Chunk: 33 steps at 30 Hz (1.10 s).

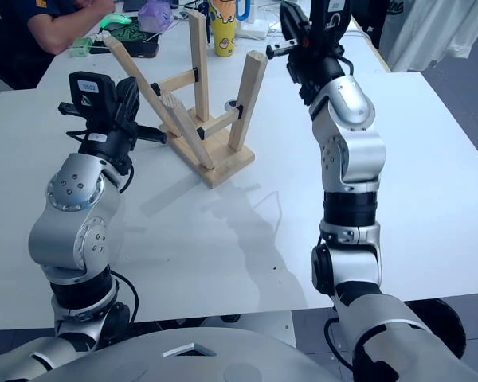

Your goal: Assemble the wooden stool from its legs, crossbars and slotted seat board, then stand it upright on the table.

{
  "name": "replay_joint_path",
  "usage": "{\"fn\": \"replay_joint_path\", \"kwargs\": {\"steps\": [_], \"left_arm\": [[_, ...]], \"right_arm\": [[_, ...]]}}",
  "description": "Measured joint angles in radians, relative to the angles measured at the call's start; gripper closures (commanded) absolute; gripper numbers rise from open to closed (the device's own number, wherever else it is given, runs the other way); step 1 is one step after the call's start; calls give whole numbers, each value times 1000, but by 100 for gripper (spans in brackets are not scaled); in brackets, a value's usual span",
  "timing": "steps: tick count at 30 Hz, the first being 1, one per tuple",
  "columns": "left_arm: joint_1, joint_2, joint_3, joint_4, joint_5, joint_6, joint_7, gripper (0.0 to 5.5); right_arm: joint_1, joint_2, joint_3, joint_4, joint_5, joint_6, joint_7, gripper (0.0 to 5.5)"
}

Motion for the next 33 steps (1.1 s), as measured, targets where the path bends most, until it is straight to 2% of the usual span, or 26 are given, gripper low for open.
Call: {"fn": "replay_joint_path", "kwargs": {"steps": [5, 10, 13, 15, 20, 24, 30, 33], "left_arm": [[1, 0, 0, 2, 1, -1, 5, 546], [1, 0, 21, 4, 3, -7, 19, 546], [-4, 1, 47, 5, 9, -15, 33, 546], [-10, 3, 75, 4, 11, -16, 41, 546], [-46, 26, 187, -13, 21, -9, 63, 546], [-96, 67, 257, -45, 18, 5, 58, 546], [-137, 102, 312, -46, -22, 31, 27, 546], [-256, 138, 399, -15, -101, 84, -7, 546]], "right_arm": [[-70, -40, 71, 314, -112, -30, 17, 550], [-92, -47, 126, 576, -131, -202, 242, 550], [-88, -48, 137, 543, -80, -274, 433, 550], [-63, -48, 158, 440, -36, -280, 567, 550], [98, -63, 294, 140, -7, -174, 731, 550], [172, -68, 317, 50, -33, -123, 680, 550], [176, -41, 237, 72, -58, -111, 476, 550], [178, -33, 208, 76, -56, -98, 423, 550]]}}
